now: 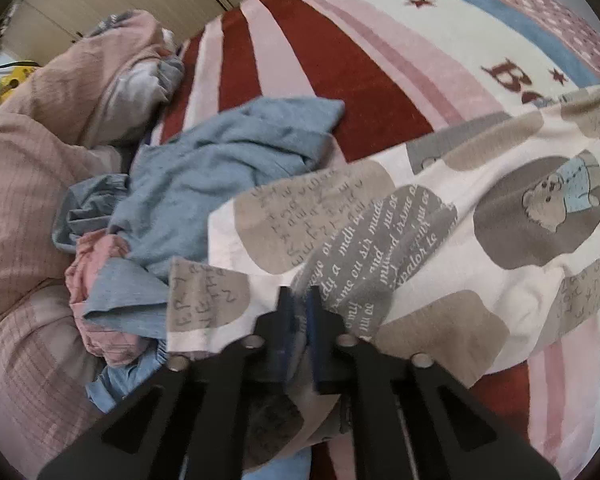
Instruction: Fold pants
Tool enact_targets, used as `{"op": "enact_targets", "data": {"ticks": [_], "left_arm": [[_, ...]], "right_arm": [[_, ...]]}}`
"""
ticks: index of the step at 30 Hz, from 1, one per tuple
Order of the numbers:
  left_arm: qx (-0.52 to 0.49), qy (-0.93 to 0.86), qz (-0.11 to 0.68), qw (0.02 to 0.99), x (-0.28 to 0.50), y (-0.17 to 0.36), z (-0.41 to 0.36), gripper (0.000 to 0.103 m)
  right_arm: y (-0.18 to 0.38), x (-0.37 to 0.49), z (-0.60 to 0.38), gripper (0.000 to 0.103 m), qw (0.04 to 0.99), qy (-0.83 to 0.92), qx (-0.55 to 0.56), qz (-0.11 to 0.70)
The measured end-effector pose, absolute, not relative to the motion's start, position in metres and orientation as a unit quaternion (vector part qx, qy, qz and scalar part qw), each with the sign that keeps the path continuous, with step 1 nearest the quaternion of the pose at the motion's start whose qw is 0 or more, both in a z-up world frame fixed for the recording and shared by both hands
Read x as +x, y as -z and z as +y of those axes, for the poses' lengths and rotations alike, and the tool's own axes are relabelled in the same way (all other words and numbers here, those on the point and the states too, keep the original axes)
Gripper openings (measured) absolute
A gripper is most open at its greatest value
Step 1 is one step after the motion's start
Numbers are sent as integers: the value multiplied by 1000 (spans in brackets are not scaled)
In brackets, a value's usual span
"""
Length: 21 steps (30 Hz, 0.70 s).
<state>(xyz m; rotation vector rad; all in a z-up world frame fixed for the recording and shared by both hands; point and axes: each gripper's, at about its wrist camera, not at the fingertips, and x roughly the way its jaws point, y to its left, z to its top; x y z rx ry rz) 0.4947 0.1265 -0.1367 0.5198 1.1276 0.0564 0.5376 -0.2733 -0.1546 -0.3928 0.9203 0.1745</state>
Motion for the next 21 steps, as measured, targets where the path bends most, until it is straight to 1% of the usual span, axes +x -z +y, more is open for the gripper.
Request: {"op": "enact_targets", "data": {"ticks": [4,6,7,9,11,12,13,15,19,20,21], "left_arm": [[228,-64,497,835,499,116,135,1],[214,-57,499,838,503,108,138,1],[212,-41,506,835,504,107,137,3],[222,-19,517,826,506,109,134,4],[250,-19,526,813,509,116,133,37],[253,-16,526,812,509,117,135,70],[249,-3,526,813,507,117,135,76],[244,19,537,807,501,120,135,76],[292,30,547,784,486,135,128,76],[297,28,548,781,483,137,127,73],[301,25,547,781,480,138,127,63]], "right_arm": [[152,535,-275,2,877,-83,-182,436],[150,535,-276,2,879,-84,-177,434],[150,535,-276,2,880,-84,-175,434],[149,535,-276,2,880,-86,-172,435],[150,534,-276,2,878,-86,-174,437],[151,534,-276,2,878,-86,-174,437],[151,533,-277,2,879,-87,-173,436],[152,533,-278,2,879,-89,-170,436],[154,532,-280,2,879,-90,-166,438],[154,532,-281,2,880,-91,-163,437],[154,532,-281,2,880,-91,-162,437]]}}
